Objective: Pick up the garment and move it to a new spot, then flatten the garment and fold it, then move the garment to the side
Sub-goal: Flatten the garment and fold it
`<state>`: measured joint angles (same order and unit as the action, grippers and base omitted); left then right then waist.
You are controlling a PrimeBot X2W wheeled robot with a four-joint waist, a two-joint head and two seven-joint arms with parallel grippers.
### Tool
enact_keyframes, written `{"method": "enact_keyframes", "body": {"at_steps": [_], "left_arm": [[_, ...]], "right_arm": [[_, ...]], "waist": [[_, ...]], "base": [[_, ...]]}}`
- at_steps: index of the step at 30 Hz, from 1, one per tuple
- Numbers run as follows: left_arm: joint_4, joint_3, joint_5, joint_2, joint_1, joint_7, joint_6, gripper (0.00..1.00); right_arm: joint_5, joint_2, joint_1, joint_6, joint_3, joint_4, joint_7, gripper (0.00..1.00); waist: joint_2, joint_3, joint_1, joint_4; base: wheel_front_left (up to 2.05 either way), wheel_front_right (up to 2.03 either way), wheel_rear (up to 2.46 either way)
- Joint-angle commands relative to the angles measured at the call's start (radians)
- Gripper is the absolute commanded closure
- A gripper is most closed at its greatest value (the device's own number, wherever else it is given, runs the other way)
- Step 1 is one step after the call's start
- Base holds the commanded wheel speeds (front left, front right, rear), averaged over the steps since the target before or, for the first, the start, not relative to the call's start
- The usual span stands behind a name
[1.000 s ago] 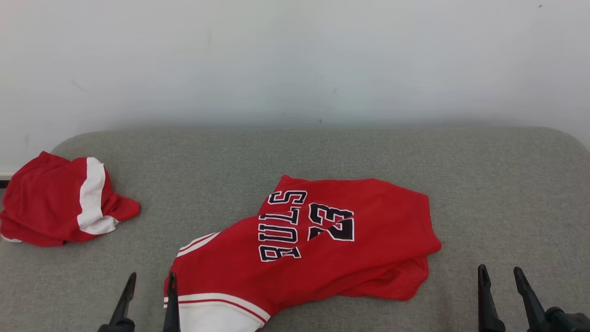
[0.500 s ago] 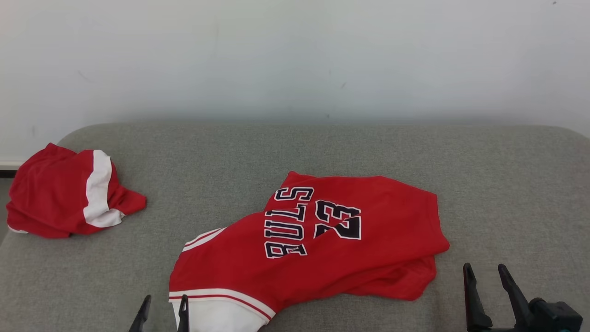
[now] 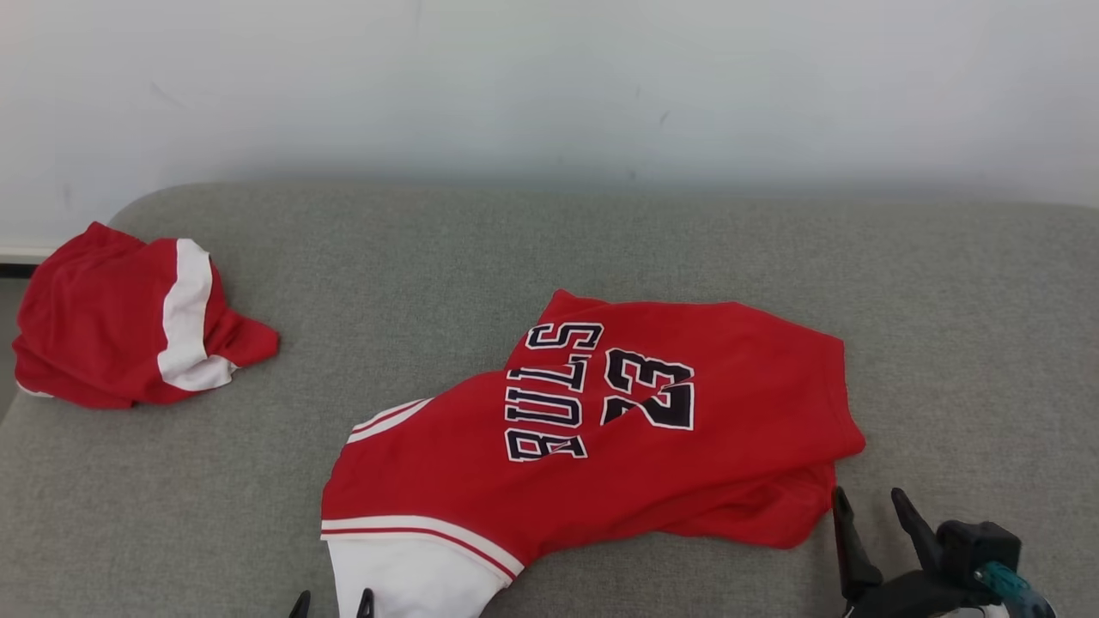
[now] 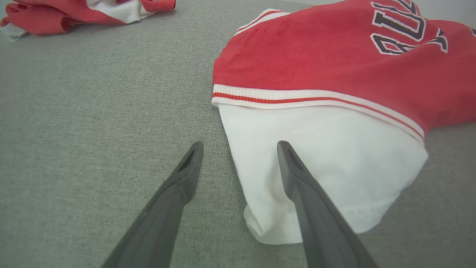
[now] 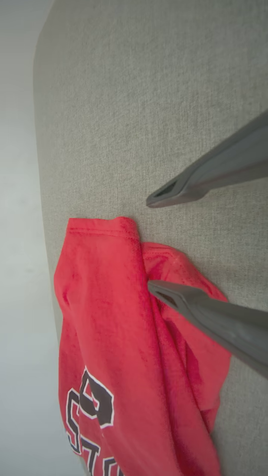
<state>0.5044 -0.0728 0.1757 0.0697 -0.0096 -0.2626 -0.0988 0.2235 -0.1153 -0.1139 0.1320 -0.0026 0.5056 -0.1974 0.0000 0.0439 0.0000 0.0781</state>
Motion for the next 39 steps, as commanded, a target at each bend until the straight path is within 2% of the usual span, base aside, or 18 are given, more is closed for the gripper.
{"method": "enact_keyframes", "body": {"at_steps": [1,11,19,21,22,23,24,25,30,36,39], "left_arm": [[0.016,-0.001,0.010,-0.002,-0.020,-0.003,-0.005,0.00],[0.156,-0.032,0.042,-0.006,-0.072,-0.003,-0.018,0.00],[0.206,-0.074,0.094,-0.015,-0.090,0.005,-0.027,0.00],[0.220,-0.094,0.104,-0.016,-0.098,0.011,-0.030,0.28],[0.227,-0.104,0.108,-0.017,-0.101,0.016,-0.031,0.47],[0.239,-0.123,0.121,-0.019,-0.106,0.020,-0.032,0.77],[0.244,-0.131,0.126,-0.019,-0.111,0.020,-0.033,0.98],[0.248,-0.137,0.133,-0.018,-0.115,0.020,-0.033,1.00],[0.248,-0.162,0.159,-0.018,-0.127,0.011,-0.032,1.00],[0.157,-0.166,0.168,-0.011,-0.118,-0.001,-0.032,1.00],[0.062,-0.156,0.185,-0.004,-0.117,-0.003,-0.031,1.00]], "right_arm": [[0.002,-0.007,-0.024,-0.002,0.009,0.035,-0.009,0.00],[0.014,0.008,-0.144,-0.002,0.066,0.269,-0.052,0.00],[0.022,0.023,-0.211,-0.002,0.087,0.410,-0.060,0.00],[0.028,0.029,-0.231,-0.002,0.089,0.439,-0.063,0.00],[0.034,0.031,-0.239,-0.002,0.086,0.455,-0.063,0.02],[0.048,0.035,-0.256,-0.002,0.086,0.491,-0.061,1.00],[0.054,0.038,-0.261,-0.002,0.089,0.505,-0.060,1.00],[0.058,0.040,-0.266,-0.002,0.095,0.516,-0.061,1.00],[0.078,0.029,-0.262,-0.002,0.106,0.512,-0.065,1.00],[0.093,-0.007,-0.213,-0.002,0.103,0.382,-0.067,1.00],[0.106,-0.032,-0.182,-0.002,0.115,0.284,-0.067,1.00]], "waist": [[0.0000,0.013,0.0000,0.006],[0.0000,0.019,0.0000,0.010],[0.0000,0.016,0.0000,0.008],[0.0000,0.017,0.0000,0.007],[0.0000,0.016,0.0000,0.007],[0.0000,0.015,0.0000,0.010],[0.0000,0.013,0.0000,0.012],[0.0000,0.012,0.0000,0.014],[0.0000,0.004,0.0000,0.015],[0.0000,-0.005,0.0000,0.006],[0.0000,-0.008,0.0000,-0.004]], "base": [[0.00,0.00,0.00],[0.00,0.00,0.00],[0.00,0.00,0.00],[0.00,0.00,0.00],[0.00,0.00,0.00],[0.00,0.00,0.00],[0.00,0.00,0.00],[0.00,0.00,0.00],[0.00,0.00,0.00],[0.00,0.00,0.00],[0.00,0.00,0.00]]}}
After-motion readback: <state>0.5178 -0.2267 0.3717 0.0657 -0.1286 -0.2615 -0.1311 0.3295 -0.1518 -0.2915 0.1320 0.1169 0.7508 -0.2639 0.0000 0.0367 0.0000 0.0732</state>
